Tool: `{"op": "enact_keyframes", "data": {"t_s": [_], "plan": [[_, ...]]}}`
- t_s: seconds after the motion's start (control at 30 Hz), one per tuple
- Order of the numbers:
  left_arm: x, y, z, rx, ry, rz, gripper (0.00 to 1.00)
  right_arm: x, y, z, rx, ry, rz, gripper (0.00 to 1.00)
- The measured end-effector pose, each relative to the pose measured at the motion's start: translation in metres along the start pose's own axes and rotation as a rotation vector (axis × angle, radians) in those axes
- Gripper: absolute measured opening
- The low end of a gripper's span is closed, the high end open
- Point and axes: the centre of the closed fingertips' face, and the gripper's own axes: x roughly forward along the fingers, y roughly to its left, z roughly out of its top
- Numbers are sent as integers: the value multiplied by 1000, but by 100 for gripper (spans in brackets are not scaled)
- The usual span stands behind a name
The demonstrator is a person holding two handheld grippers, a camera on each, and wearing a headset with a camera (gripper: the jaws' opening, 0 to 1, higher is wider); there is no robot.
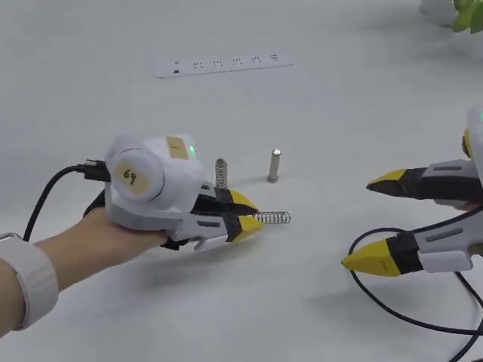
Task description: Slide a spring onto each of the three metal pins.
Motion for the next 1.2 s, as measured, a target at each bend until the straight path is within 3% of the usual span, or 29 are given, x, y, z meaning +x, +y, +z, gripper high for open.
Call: {"op": "enact_keyframes", "data": {"t_s": [0.3,0.63,0.93,1.2], "plan": [[-11,-6,15,-14,-50,11,2,-2,0,9,-21,-10,9,72],[-31,-15,32,-31,-123,35,2,-8,6,32,-53,-41,39,68],[-54,-28,44,-77,-197,42,2,-11,18,55,-90,-58,109,63],[-73,-37,50,-81,-229,52,2,-3,35,63,-151,-19,187,58]]}}
